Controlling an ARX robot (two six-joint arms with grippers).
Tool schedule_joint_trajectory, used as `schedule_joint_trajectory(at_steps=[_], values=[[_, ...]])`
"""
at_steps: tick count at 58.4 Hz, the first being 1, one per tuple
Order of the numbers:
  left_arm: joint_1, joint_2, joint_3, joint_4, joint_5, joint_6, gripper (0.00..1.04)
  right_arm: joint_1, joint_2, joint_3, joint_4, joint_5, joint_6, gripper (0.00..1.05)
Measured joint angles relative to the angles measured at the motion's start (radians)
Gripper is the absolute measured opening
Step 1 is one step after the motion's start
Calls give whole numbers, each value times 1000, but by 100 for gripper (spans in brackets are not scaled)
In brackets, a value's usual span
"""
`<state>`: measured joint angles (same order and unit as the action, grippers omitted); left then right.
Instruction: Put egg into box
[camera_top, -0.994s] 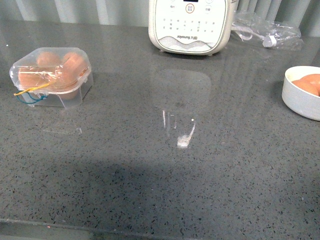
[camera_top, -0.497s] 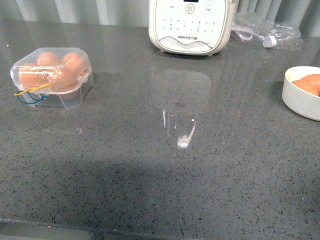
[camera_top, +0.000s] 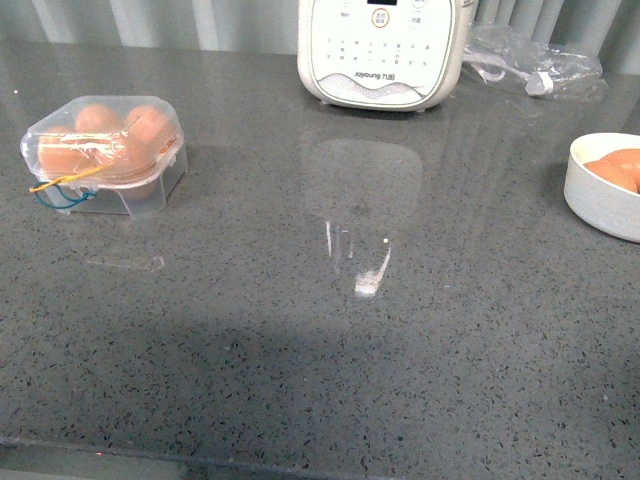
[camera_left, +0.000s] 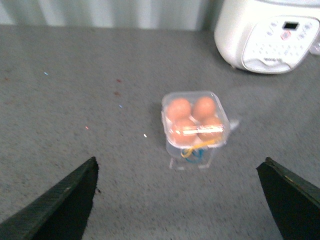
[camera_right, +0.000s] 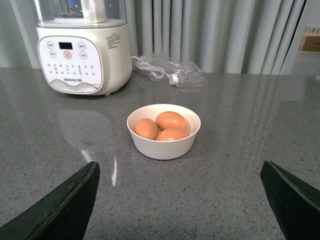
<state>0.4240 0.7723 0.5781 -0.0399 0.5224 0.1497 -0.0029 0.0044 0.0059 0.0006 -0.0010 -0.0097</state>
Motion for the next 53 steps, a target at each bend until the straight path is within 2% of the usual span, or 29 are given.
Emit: schedule_joint_trajectory(at_steps=[2,5,9,31,46,49,53], values=[[-18,-25,-57,126,-82,-34,87,0,0,0,0,0,0,97],[-43,-56,-129,254,-142,-77,78,0,0,0,0,0,0,97],[-76,-93,-195,328,-188,-108,67,0,0,0,0,0,0,97],[-240,-266,-391,353,-348,-145,5,0,0,0,0,0,0,97],[-312,-358,-461,336,-414,-151,4,0,0,0,0,0,0,97],[-382,-386,-477,322,-507,-151,4,0,0,0,0,0,0,97],[-411,-410,-491,312,-520,-152,4,0,0,0,0,0,0,97]])
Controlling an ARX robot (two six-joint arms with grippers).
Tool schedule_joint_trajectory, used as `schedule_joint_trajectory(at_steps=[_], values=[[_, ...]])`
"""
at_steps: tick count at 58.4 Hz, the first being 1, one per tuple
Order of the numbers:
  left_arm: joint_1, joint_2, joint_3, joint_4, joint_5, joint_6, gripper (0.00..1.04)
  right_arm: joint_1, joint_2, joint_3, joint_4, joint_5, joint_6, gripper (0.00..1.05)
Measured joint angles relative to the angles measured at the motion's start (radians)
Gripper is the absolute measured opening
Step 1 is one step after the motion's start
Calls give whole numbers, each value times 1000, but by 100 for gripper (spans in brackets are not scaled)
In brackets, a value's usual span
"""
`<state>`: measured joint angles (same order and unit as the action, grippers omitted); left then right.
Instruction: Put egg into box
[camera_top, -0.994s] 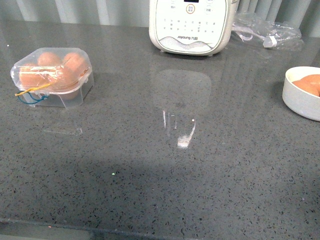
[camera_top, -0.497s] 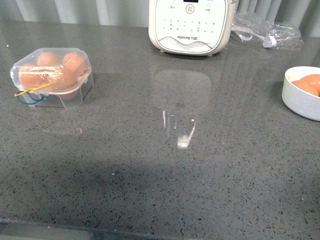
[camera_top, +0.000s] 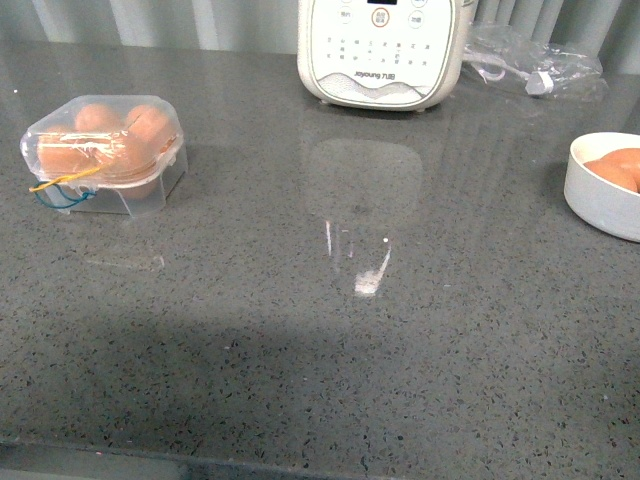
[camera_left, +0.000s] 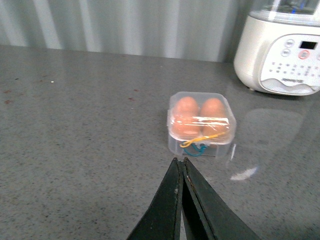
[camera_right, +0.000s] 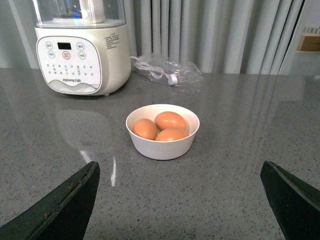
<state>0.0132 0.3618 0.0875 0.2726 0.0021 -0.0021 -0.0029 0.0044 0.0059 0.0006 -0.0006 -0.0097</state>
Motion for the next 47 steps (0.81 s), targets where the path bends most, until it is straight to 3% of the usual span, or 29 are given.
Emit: schedule_joint_trajectory(at_steps=[40,47], values=[[-13,-190,-60,-96,-3,0,4,0,0,0,0,0,0,97],[-13,-329,-59,-264,-3,0,4,0,0,0,0,0,0,97]])
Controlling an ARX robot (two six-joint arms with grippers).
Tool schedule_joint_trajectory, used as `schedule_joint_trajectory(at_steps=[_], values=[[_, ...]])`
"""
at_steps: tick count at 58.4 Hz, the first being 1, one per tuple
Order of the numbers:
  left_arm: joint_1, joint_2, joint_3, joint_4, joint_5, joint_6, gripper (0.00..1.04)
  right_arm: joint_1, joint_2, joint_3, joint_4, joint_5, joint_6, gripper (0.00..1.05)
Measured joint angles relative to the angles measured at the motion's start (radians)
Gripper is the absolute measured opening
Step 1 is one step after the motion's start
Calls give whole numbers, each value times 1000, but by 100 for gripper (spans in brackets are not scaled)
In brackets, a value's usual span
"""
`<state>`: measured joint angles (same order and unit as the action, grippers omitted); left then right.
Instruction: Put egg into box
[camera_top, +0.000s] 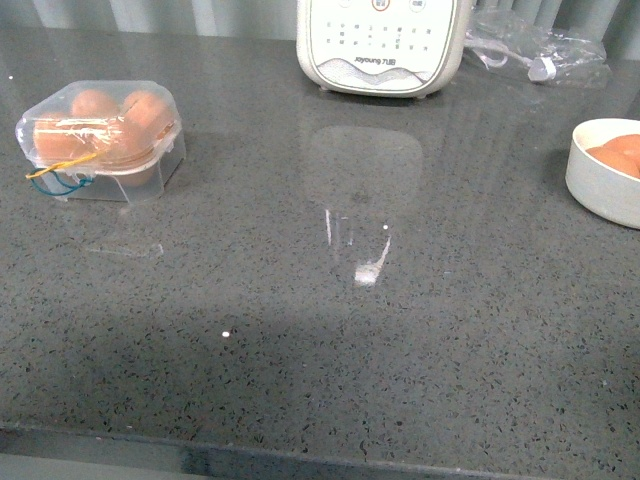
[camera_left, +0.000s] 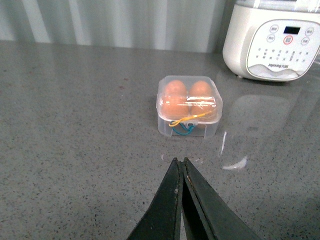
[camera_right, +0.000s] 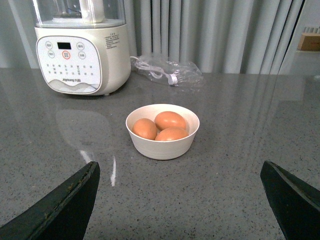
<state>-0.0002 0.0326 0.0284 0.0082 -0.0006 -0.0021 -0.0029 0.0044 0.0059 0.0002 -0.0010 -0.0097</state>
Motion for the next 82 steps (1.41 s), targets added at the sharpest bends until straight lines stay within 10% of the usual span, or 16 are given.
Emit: schedule_joint_trajectory(at_steps=[18,50,82], values=[[0,-29,0,-8,0,-1,5,0,0,0,0,0,0,97],[0,-29,0,-8,0,0,99,0,0,0,0,0,0,97],[0,-29,0,-8,0,0,98,0,0,0,0,0,0,97]])
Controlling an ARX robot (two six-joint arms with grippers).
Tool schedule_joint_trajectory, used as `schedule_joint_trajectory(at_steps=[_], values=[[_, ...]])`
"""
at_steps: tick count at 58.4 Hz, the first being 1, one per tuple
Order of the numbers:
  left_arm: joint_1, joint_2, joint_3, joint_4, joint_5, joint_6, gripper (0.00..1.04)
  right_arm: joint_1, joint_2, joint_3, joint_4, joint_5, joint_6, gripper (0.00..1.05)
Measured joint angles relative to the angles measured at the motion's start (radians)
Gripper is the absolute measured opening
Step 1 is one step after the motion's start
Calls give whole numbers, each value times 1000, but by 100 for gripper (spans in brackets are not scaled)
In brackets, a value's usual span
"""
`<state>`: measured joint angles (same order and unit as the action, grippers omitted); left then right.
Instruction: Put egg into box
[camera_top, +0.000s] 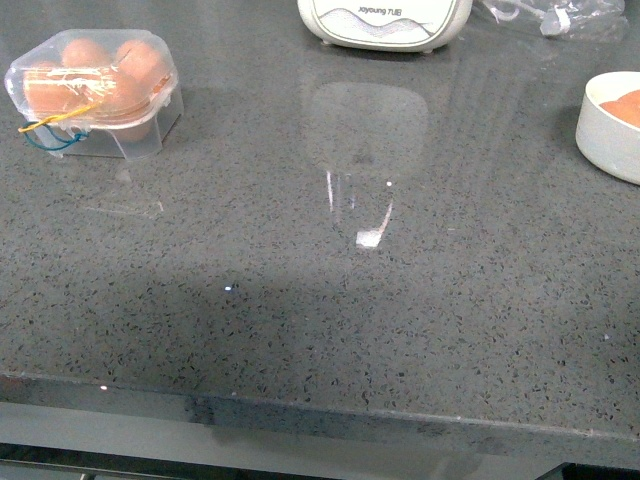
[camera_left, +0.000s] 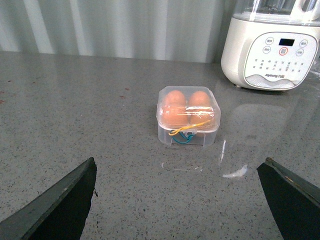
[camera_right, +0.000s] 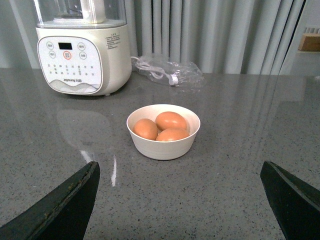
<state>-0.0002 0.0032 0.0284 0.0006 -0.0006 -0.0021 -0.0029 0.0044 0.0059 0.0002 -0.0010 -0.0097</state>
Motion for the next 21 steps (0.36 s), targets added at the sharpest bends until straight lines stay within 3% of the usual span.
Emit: schedule_joint_trajectory(at_steps=[21], values=[[0,0,0,0,0,0,98,0,0,0,0,0,0,97]])
